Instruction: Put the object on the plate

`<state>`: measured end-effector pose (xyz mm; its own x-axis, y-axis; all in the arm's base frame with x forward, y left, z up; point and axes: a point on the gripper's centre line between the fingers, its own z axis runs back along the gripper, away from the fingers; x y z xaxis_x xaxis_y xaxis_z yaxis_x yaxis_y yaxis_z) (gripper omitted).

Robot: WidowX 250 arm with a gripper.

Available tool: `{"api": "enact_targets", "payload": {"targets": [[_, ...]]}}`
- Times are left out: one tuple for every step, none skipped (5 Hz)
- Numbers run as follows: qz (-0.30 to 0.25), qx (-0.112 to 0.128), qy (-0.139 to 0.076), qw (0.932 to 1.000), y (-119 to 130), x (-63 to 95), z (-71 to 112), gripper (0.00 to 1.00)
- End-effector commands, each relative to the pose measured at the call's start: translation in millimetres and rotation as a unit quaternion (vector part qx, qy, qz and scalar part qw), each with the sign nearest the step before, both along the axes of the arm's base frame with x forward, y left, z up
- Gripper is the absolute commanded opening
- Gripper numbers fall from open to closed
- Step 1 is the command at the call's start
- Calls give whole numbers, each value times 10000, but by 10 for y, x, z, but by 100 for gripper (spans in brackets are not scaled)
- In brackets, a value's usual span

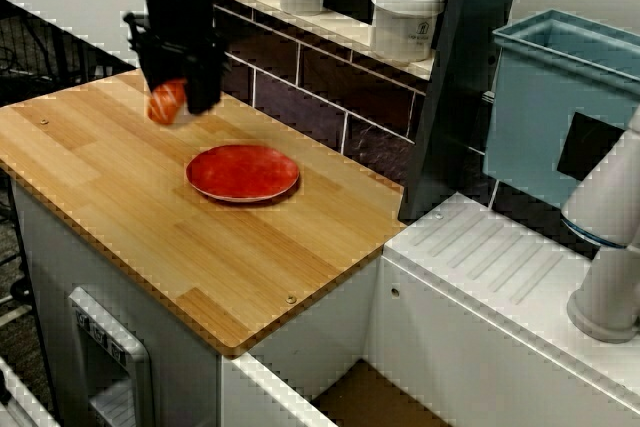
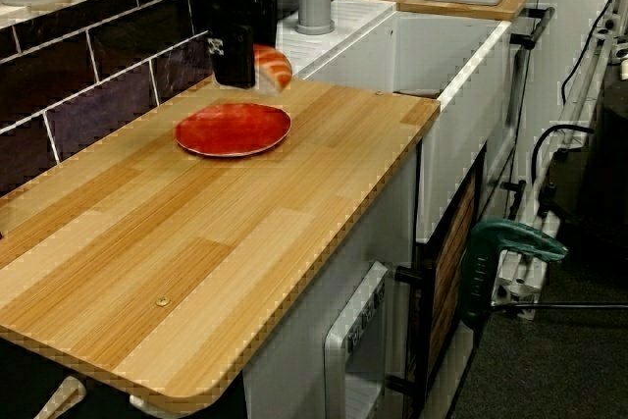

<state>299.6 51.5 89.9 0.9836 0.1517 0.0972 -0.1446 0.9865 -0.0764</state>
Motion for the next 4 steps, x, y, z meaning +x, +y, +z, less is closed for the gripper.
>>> {"api": "enact_targets", "payload": {"targets": [[72, 169, -113, 9998, -149, 334, -15, 0], [30, 265, -21, 9996, -150, 373, -137, 0], [-1, 326, -24, 9995, -122, 330, -198, 0], [2, 402, -27, 9992, -129, 254, -299, 0]]}}
